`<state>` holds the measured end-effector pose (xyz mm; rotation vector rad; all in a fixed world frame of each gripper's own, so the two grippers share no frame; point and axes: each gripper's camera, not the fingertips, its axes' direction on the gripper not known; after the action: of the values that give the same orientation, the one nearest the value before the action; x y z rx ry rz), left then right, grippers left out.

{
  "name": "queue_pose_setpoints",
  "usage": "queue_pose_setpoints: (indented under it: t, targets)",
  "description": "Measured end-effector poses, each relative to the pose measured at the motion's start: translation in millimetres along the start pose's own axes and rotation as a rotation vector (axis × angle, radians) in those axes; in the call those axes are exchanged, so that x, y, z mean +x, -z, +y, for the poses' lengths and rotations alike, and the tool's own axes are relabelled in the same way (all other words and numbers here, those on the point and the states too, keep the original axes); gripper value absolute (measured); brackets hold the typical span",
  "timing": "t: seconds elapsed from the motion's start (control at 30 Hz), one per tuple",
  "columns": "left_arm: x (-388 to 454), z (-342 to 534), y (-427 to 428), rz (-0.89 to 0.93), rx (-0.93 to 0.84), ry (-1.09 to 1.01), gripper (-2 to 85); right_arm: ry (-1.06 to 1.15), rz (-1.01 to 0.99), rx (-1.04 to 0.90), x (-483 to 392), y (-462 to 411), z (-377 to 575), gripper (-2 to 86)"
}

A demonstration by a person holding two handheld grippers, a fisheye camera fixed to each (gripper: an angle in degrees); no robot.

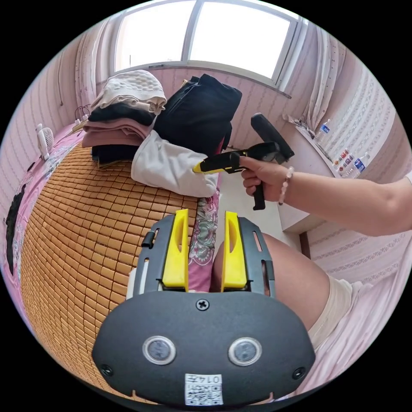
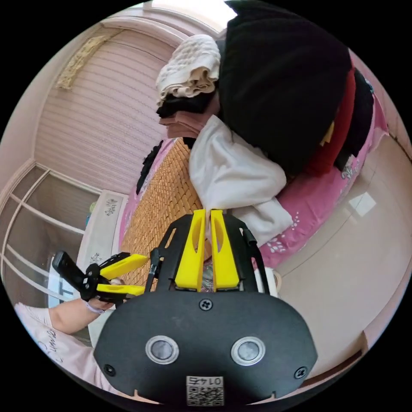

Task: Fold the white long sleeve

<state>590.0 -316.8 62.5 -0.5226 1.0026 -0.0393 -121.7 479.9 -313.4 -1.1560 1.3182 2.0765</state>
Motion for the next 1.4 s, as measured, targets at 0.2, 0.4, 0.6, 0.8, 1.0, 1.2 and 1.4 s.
queue_pose_setpoints:
  t: [0.2,0.4,0.6,0.8,1.0,1.2,1.4]
  targets:
    - [-7.0,0.9,-1.6,-0.084,0.046,0.041,12.8,0.291,-0.266,-0.091,-105.7,50.2,2.5,1.0]
    - [-33.7,58.0,78.5,-0.259,0.198,0.219,10.3,0.587,-0.478,-0.200,-242.9,56.6,8.4,0.7]
    - [-42.4,145.4,189.2,-0.384,0.387,0.327,0.5,0.757,-0.724,-0.110,-332.5,78.1,51.6,0.8]
    - [-60.6,239.9,174.8,-0.308,0.259,0.509,-0.9,0.649,-0.322,-0.317,-280.4,9.5,99.2,1.1]
    - [-76.6,346.6,147.7,-0.261,0.152,0.723,-0.6,0.579,0.073,-0.561,-229.5,-58.2,148.5,2.3]
    - [-112.8,401.2,129.3,-0.285,0.077,0.835,3.8,0.707,0.009,-0.570,-295.3,-117.4,183.4,6.6]
    - [-158.9,419.8,118.1,-0.310,0.104,0.856,7.7,0.861,0.093,-0.584,-361.5,-211.4,224.1,10.9]
